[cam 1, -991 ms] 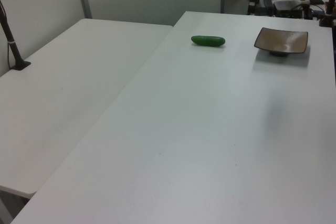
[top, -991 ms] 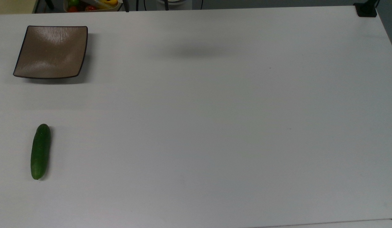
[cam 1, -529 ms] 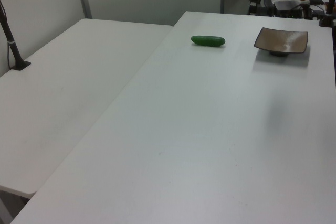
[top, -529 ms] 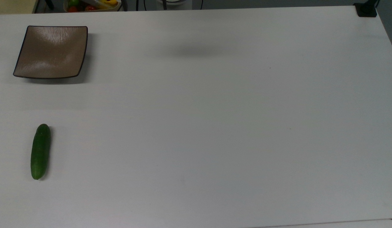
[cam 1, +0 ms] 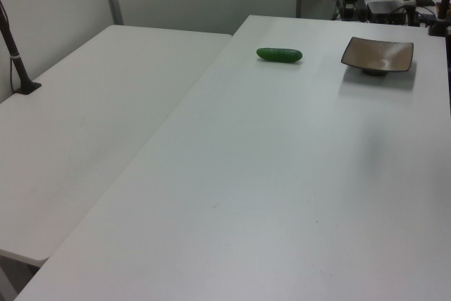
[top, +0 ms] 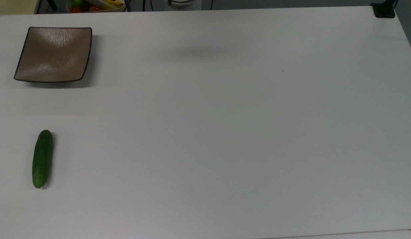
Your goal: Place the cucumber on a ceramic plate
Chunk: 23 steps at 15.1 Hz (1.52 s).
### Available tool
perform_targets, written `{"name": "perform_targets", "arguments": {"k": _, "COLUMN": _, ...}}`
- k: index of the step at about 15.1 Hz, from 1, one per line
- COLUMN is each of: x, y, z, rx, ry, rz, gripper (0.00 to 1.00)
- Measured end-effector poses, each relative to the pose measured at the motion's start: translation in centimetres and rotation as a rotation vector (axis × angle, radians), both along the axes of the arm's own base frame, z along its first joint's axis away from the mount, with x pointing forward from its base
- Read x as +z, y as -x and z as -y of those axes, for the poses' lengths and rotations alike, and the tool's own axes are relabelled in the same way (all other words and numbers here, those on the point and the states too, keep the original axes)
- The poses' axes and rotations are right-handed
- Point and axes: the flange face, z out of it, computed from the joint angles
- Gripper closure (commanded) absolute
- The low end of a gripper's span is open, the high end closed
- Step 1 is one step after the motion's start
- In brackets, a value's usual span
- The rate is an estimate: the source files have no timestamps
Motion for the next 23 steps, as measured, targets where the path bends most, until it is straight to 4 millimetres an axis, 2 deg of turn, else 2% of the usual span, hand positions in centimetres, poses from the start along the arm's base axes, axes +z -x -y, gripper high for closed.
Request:
{"name": "perform_targets", "arguments": {"k": 6, "x": -1.8, "y": -1.0, "z": -0.2, "rx": 0.005, "ry": -0.002, "rz": -0.027, "gripper": 0.00}}
{"name": "perform_targets", "arguments": {"k": 9, "x": -2.9, "y": -3.0, "z": 1.3, "rx": -0.018, "ry": 0.003, "rz": 0.025, "gripper": 0.00}}
{"name": "perform_targets", "arguments": {"k": 12, "x": -4.0, "y": -5.6, "z": 5.0, "rx": -0.074, "ry": 0.005, "rz": 0.138, "gripper": 0.00}}
{"name": "perform_targets", "arguments": {"k": 13, "x": -4.5, "y": -6.4, "z": 6.7, "rx": -0.098, "ry": 0.007, "rz": 0.176, "gripper": 0.00}}
{"name": "perform_targets", "arguments": {"k": 14, "x": -5.2, "y": -7.4, "z": 9.4, "rx": -0.132, "ry": 0.014, "rz": 0.230, "gripper": 0.00}}
{"name": "perform_targets", "arguments": {"k": 17, "x": -6.6, "y": -9.6, "z": 13.7, "rx": -0.189, "ry": 0.030, "rz": 0.368, "gripper": 0.00}}
{"name": "perform_targets", "arguments": {"k": 20, "x": -8.8, "y": -12.1, "z": 16.5, "rx": -0.223, "ry": 0.040, "rz": 0.462, "gripper": 0.00}}
{"name": "perform_targets", "arguments": {"k": 23, "x": -12.1, "y": -14.9, "z": 19.3, "rx": -0.254, "ry": 0.048, "rz": 0.518, "gripper": 0.00}}
